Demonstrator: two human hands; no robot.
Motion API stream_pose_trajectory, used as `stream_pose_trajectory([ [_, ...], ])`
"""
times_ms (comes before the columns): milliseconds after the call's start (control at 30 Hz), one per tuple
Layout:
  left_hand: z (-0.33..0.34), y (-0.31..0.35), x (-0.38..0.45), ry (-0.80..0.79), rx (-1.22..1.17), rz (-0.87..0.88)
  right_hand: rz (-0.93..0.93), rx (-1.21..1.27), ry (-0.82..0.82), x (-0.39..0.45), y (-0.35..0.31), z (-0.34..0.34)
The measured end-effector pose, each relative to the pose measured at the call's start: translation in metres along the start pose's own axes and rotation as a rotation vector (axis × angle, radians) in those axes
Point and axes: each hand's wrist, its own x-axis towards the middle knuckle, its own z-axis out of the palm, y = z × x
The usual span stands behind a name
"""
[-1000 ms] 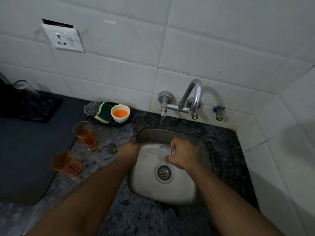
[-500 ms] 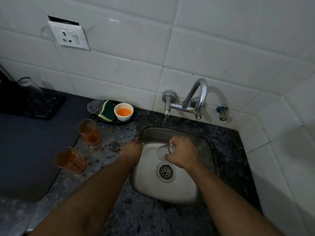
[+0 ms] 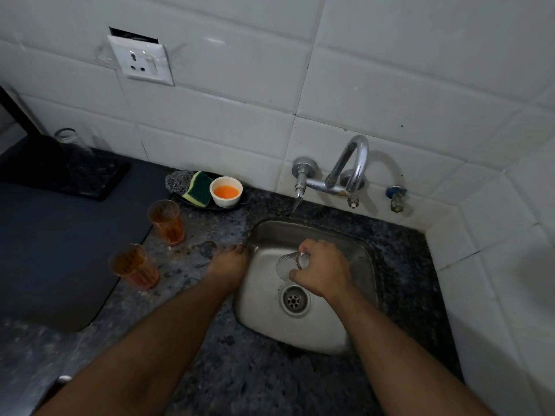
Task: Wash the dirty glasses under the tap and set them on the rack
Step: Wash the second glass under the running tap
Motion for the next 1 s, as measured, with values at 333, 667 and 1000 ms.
stream_pose_trajectory([
  [333,0.007,0.009,-0.090,0.039,-0.185,-0.024,0.239,0.512,0.020,-0.069,0.009,0.038],
  [667,0.008,-0.046,-0.234,0.065,-0.404,-0.342,0.040,0.564,-0.162,-0.117,-0.079,0.078],
  [1000,0.010,-0.189,-0.294,0.141,-0.523,-0.592,-0.416,0.278,-0.162,-0.109,-0.251,0.128],
])
